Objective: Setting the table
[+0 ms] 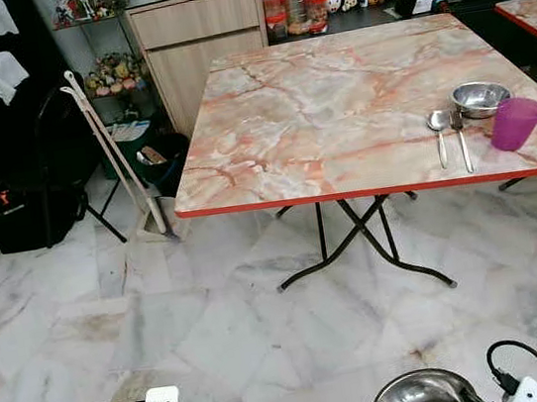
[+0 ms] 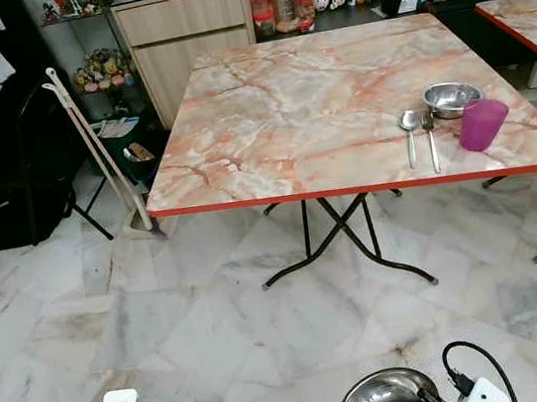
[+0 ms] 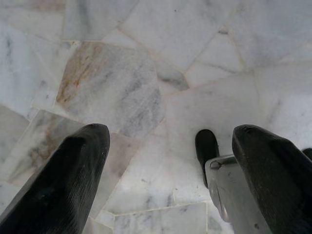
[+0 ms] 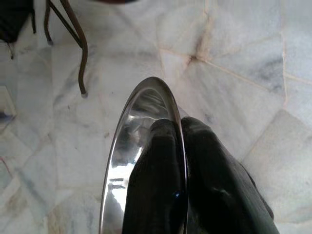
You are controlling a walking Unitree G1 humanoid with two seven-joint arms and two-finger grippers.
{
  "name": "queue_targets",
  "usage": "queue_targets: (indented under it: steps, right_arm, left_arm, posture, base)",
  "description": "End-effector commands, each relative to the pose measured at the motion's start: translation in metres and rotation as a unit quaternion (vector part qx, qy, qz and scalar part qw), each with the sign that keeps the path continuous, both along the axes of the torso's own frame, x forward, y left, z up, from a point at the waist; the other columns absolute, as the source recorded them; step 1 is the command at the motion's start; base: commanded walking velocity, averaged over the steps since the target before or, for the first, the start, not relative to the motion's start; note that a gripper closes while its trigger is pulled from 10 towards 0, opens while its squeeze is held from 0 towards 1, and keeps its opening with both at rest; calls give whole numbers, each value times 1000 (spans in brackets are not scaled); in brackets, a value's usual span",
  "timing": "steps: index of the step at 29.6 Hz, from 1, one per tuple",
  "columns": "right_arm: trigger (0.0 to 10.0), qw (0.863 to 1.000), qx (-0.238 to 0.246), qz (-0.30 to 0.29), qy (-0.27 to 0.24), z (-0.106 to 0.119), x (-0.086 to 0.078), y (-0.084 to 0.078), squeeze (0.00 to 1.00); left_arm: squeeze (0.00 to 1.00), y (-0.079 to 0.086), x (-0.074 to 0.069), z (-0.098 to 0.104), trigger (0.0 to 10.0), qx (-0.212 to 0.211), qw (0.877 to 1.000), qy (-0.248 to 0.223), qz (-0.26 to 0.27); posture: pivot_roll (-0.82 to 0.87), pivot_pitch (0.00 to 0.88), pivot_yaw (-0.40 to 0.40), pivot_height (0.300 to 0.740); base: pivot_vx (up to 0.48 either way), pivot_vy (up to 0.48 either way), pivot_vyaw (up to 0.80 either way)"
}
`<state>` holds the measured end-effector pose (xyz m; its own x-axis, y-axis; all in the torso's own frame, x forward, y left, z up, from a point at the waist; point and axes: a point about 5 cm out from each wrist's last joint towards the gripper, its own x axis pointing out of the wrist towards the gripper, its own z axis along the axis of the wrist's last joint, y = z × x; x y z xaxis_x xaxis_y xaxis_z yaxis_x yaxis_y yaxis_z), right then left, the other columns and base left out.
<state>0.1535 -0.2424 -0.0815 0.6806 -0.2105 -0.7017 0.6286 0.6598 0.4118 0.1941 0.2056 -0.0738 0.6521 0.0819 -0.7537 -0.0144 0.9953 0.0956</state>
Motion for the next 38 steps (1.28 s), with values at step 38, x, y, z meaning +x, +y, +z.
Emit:
queue_targets:
  steps: [38]
  right_arm:
    - [10000,999,-11,3,-35,6,10,-2,0]
  left_arm:
    - [0,4,-12,-5,10000,18,999,18,-20]
  posture:
    - [-69,0,84,740]
  base:
    - [0,-288,0]
